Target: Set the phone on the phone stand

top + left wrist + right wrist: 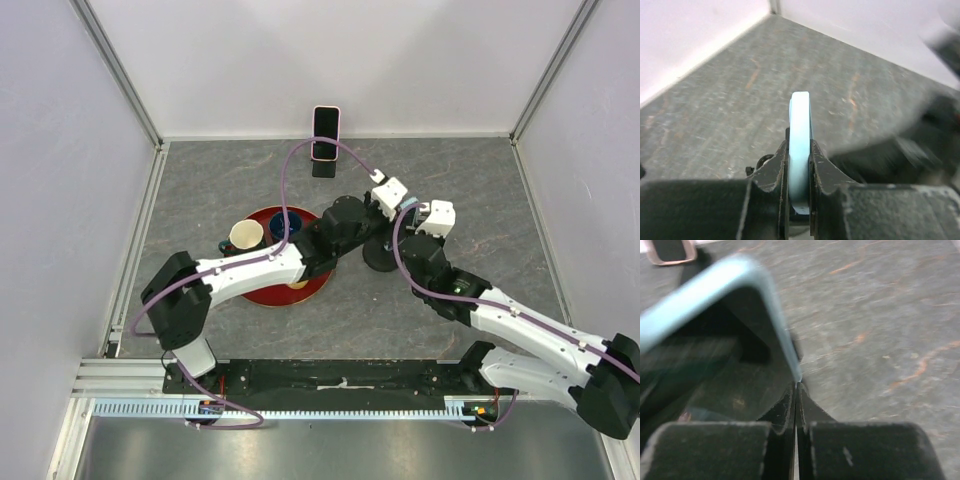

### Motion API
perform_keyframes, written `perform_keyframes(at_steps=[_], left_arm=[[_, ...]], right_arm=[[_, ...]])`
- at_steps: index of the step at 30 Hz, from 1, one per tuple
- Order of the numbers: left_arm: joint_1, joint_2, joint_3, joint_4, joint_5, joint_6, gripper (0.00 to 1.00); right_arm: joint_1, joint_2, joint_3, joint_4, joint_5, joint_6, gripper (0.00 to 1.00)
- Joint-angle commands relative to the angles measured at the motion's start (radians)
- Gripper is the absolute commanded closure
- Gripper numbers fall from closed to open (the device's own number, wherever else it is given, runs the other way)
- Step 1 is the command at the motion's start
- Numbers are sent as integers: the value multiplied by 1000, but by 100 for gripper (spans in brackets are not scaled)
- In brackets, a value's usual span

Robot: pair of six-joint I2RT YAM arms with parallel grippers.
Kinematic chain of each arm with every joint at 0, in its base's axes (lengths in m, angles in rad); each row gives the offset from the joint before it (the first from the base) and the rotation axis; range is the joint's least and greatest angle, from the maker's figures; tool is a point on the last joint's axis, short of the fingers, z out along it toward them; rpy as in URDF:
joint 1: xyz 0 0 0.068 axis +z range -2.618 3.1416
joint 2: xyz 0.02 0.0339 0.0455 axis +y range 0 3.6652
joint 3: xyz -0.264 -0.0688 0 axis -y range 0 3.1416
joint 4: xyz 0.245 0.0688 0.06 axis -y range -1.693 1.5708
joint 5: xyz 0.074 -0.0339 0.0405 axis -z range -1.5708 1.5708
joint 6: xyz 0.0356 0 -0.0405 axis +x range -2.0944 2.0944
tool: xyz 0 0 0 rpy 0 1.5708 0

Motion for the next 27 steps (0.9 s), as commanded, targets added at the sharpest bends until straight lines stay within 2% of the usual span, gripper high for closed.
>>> perform_keyframes(at_steps=[1, 6, 10, 12, 18, 19, 21, 22, 24, 25, 27], left_arm=[[79, 94, 65, 33, -462, 135, 98], [77, 131, 82, 35, -437, 157, 98], [82, 105, 54, 49, -368, 169, 98], [83, 90, 39, 43, -275, 172, 98], [105, 33, 31, -11, -3, 142, 98], [109, 7, 30, -34, 81, 138, 98], [111, -24, 36, -68, 162, 135, 98], [114, -38, 43, -112, 264, 143, 98], [117, -85, 42, -150, 380, 172, 98], [128, -104, 28, -164, 484, 175, 98], [147, -139, 13, -172, 578, 180, 98]], right_arm=[[46, -66, 55, -25, -153, 78, 100], [66, -50, 97, -69, -242, 132, 100], [63, -99, 124, -239, -160, 141, 98], [40, -135, 129, -292, -127, 117, 96], [-113, -231, 80, -296, -305, 16, 88], [-125, -233, 78, -292, -358, 5, 87], [-147, -238, 77, -273, -421, -33, 84], [-150, -244, 77, -266, -447, -50, 83], [-156, -261, 77, -243, -570, -114, 74], [-156, -276, 77, -240, -628, -136, 71], [-155, -297, 80, -243, -734, -168, 59]])
